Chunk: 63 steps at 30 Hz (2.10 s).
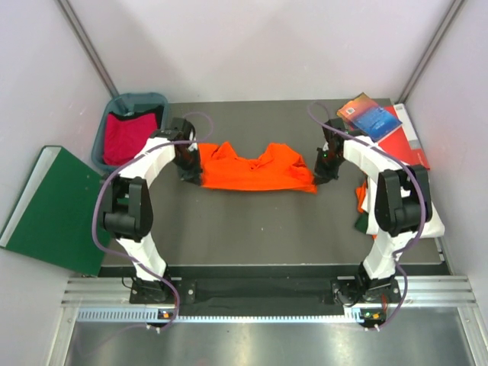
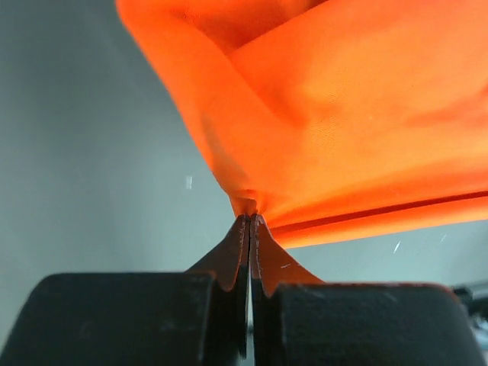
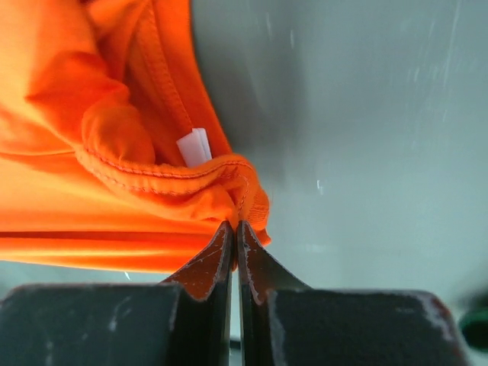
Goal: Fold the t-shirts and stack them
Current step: Flatten out the tshirt
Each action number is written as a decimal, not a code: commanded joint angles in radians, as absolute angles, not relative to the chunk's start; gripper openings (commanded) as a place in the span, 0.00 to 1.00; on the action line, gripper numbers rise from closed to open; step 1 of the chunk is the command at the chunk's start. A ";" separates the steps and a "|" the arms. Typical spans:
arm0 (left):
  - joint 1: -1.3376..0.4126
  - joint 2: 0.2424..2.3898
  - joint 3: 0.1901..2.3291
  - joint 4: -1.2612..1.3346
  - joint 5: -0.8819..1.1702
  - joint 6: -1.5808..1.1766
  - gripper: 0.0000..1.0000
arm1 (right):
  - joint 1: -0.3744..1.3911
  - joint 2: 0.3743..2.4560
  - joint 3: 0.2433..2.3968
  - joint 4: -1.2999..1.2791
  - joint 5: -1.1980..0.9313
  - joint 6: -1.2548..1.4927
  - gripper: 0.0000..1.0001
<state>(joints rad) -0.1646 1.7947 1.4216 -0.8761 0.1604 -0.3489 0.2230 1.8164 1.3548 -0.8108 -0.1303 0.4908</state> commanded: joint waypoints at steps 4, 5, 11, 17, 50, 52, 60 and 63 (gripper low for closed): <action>-0.150 1.690 1.408 -1.009 0.040 -0.331 0.54 | 0.227 1.824 1.511 -0.954 -0.066 0.405 0.46; -0.150 1.700 1.426 -1.000 -0.022 -0.330 0.63 | 0.230 1.827 1.534 -0.945 -0.066 0.400 0.53; -0.152 1.796 1.591 -0.827 -0.094 -0.285 0.86 | 0.230 1.916 1.690 -0.839 -0.123 0.383 0.74; -0.152 2.046 1.848 -0.842 -0.051 -0.291 0.86 | 0.296 2.124 1.889 -0.810 -0.278 0.413 0.73; -0.152 2.200 1.925 -0.841 -0.005 -0.285 0.85 | 0.476 2.411 2.252 -0.939 -0.259 0.313 0.37; -0.152 2.207 1.925 -0.836 -0.005 -0.282 0.85 | 0.476 2.425 2.260 -0.937 -0.265 0.313 0.32; -0.153 2.252 1.937 -0.819 0.078 -0.276 0.52 | 0.476 2.398 2.231 -0.922 -0.210 0.305 0.00; -0.156 2.266 1.968 -0.824 0.086 -0.294 0.00 | 0.474 2.358 2.212 -0.907 -0.170 0.311 0.00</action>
<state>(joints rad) -0.1524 2.2543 1.9038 -0.8474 0.0444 -0.2905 0.4690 2.4416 2.2139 -0.9482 -0.2344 0.3141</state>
